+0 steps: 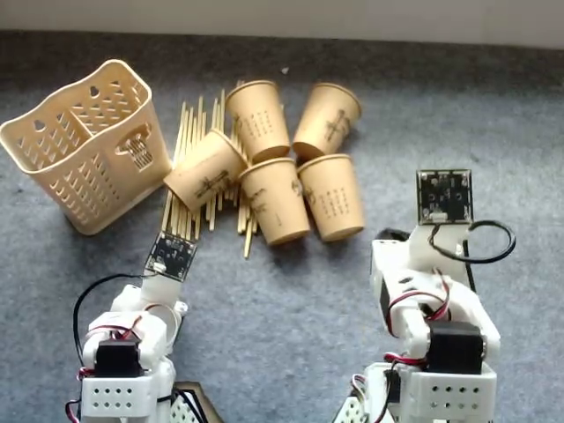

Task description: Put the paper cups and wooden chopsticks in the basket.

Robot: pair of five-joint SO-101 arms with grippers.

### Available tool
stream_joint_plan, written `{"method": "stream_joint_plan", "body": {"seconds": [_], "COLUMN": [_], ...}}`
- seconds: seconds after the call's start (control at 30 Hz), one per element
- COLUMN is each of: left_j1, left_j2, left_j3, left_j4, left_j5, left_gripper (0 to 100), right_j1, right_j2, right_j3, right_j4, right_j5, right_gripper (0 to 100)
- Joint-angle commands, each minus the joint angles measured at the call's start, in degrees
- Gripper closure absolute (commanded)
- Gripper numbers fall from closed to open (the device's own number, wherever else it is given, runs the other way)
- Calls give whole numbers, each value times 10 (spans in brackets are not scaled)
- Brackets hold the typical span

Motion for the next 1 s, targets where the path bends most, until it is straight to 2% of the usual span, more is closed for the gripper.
{"method": "stream_joint_plan", "body": {"seconds": [0.0,0.13,0.37,0.53,0.8,0.97], "left_j1": [-6,-6,-6,-6,-6,-6], "left_j2": [-1,-1,-1,-1,-1,-1], "left_j3": [0,0,0,0,0,0], "left_j4": [4,4,4,4,4,4], "left_j5": [-5,-5,-5,-5,-5,-5], "left_gripper": [907,907,907,907,907,907], "right_j1": [5,5,5,5,5,5], "right_j2": [0,-64,-275,-360,-352,-337], "right_j3": [31,133,342,440,485,409], "right_j4": [2,2,2,2,2,2], "right_j5": [-5,-5,-5,-5,-5,-5], "right_gripper": [993,993,993,993,993,993]}}
